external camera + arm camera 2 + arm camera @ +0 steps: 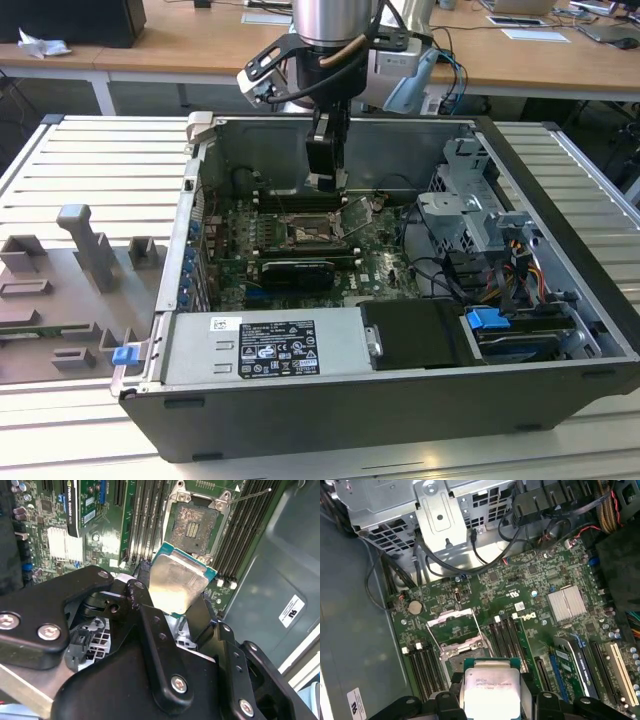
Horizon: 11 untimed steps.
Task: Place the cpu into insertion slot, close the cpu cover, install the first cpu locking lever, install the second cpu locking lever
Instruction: 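Place the cpu into insertion slot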
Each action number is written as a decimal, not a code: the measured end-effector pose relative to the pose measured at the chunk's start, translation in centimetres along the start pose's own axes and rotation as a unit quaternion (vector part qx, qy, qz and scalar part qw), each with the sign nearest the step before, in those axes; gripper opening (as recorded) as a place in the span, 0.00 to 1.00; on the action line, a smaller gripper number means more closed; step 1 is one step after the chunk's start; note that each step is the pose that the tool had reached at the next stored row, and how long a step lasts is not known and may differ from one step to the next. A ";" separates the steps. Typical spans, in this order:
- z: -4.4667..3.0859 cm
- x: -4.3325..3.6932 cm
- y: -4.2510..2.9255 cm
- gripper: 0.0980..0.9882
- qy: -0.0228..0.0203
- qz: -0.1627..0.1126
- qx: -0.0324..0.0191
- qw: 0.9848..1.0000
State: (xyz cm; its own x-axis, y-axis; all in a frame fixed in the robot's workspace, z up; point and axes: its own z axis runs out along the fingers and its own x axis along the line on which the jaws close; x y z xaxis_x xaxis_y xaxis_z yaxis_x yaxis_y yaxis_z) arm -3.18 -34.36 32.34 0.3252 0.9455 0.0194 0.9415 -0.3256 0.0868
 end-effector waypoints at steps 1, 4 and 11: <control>0.05 0.00 0.00 0.49 -0.001 0.008 0.000 1.000; 0.10 0.00 -0.01 0.49 -0.002 0.017 0.000 1.000; 0.75 -0.02 -0.07 0.49 -0.003 0.039 -0.001 0.999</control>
State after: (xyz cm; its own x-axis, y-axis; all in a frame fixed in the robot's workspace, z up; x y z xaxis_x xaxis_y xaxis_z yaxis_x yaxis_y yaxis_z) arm -3.19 -34.36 31.58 0.3981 0.9172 0.0193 0.9132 -0.3982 0.0868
